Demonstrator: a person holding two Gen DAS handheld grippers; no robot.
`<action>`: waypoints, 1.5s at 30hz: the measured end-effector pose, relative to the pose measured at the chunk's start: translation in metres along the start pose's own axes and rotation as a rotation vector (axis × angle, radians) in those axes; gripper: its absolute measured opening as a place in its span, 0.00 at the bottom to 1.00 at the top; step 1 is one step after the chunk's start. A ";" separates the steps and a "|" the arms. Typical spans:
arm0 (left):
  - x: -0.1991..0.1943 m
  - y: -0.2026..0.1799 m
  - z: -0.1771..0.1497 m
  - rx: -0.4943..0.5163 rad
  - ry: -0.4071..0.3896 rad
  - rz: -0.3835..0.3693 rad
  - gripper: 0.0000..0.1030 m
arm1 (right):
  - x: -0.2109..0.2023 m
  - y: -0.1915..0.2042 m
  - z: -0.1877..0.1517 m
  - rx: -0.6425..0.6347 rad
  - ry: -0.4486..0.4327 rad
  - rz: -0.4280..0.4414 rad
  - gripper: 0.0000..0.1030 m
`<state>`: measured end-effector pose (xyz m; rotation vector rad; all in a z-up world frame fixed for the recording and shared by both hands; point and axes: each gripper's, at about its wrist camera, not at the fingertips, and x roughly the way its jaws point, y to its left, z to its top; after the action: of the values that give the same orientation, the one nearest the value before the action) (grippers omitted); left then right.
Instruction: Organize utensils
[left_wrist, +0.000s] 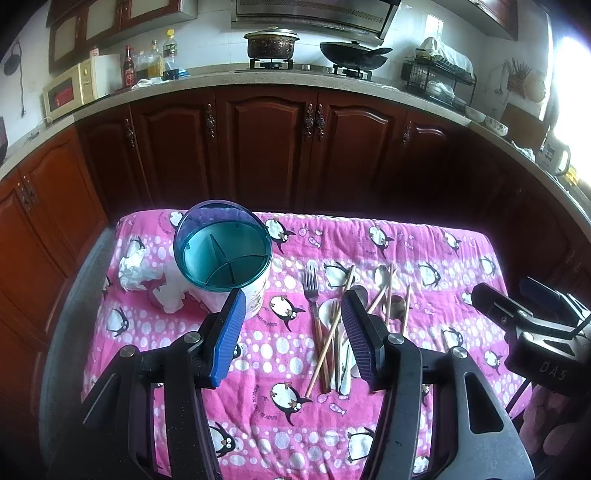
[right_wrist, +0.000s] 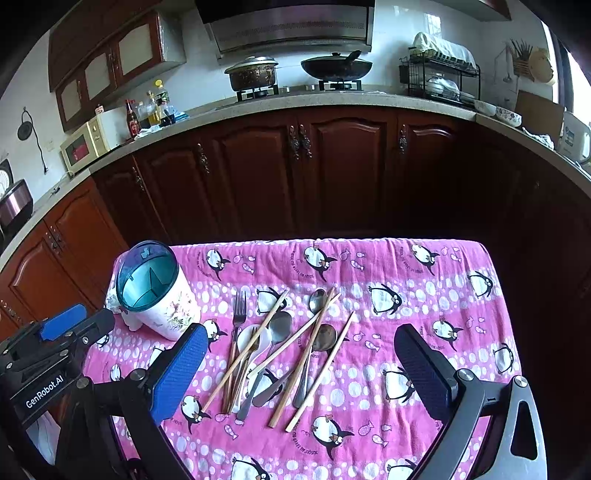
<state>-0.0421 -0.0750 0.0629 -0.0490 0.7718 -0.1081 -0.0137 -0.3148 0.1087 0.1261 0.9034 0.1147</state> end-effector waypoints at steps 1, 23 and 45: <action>0.000 0.000 0.000 0.003 -0.001 0.002 0.52 | 0.001 0.000 0.000 -0.001 0.002 0.002 0.97; 0.000 -0.002 -0.002 0.010 -0.007 -0.001 0.52 | 0.000 0.006 -0.001 -0.012 0.003 0.012 0.98; 0.004 -0.003 -0.003 0.007 0.008 -0.011 0.52 | 0.006 0.006 -0.005 -0.014 0.026 0.021 0.97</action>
<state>-0.0419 -0.0789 0.0586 -0.0461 0.7797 -0.1216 -0.0137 -0.3073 0.1020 0.1215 0.9269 0.1420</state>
